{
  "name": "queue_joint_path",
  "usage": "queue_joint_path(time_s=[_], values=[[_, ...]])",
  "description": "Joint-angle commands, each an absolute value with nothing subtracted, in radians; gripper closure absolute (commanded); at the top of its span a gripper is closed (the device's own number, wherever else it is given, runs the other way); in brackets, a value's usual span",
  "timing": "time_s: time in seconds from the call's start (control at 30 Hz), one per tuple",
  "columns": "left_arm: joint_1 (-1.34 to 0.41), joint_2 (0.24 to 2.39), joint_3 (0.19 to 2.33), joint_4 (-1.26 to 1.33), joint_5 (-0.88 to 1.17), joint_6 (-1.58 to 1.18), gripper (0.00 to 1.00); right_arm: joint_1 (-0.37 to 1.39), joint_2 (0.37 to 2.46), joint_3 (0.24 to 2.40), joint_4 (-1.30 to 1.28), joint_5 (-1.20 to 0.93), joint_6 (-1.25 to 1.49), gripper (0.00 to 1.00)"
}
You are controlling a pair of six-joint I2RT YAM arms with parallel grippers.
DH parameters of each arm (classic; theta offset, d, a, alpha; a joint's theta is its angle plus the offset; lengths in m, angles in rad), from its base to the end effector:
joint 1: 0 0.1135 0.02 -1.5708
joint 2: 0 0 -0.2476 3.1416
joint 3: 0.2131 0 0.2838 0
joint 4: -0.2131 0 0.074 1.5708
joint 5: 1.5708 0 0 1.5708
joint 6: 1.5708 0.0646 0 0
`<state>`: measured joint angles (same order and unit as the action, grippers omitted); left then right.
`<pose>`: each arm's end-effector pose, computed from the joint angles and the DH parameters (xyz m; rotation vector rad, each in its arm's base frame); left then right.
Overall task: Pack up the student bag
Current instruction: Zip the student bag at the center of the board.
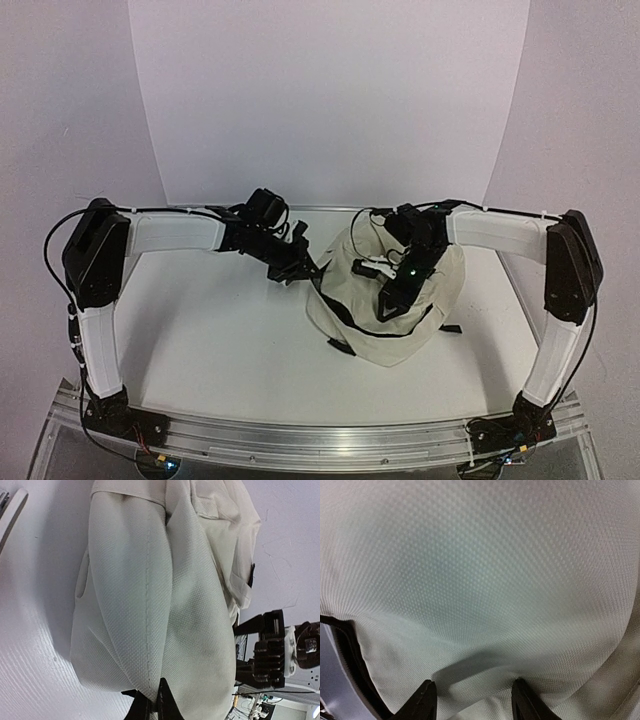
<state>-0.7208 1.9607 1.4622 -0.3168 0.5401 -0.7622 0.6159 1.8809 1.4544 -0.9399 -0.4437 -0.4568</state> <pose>0.3351 -0.3386 0.1684 0.2367 2.6618 -1.2542 0.3103 0.2536 0.1596 -1.5392 2.4580 0.6755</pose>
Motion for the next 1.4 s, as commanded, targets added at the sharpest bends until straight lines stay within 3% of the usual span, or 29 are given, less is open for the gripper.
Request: queue_joint_path(time_s=[0.0,0.2,0.33,0.5,0.7,0.87,1.0,1.37], values=[[-0.786,1.867,1.456,-0.245,0.675,-0.673,1.0,0.507,1.887,1.366,-0.848,-0.09,-0.535,0.48],[-0.847,1.897,1.479,-0.329,0.667,-0.605,0.99,0.404,1.825,1.321,-0.839,-0.023,-0.722,0.46],[-0.86,1.906,1.511,-0.406,0.639,-0.545,0.95,0.404,1.762,1.274,-0.851,-0.007,-0.825,0.46],[-0.86,1.906,1.558,-0.51,0.598,-0.448,0.84,0.408,1.701,1.328,-0.998,-0.158,-0.896,0.39],[-0.855,1.939,1.61,-0.546,0.548,-0.423,0.82,0.433,1.726,1.543,-1.162,-0.412,-0.789,0.33],[-0.842,1.932,1.609,-0.523,0.458,-0.471,0.66,0.432,1.772,1.686,-1.161,-0.477,-0.644,0.33],[-0.842,1.948,1.669,-0.582,0.407,-0.463,0.53,0.377,1.816,1.701,-1.164,-0.482,-0.571,0.33],[-0.852,2.087,1.927,-0.767,0.346,-0.38,0.44,0.093,1.854,1.6,-1.232,-0.441,-0.57,0.31]])
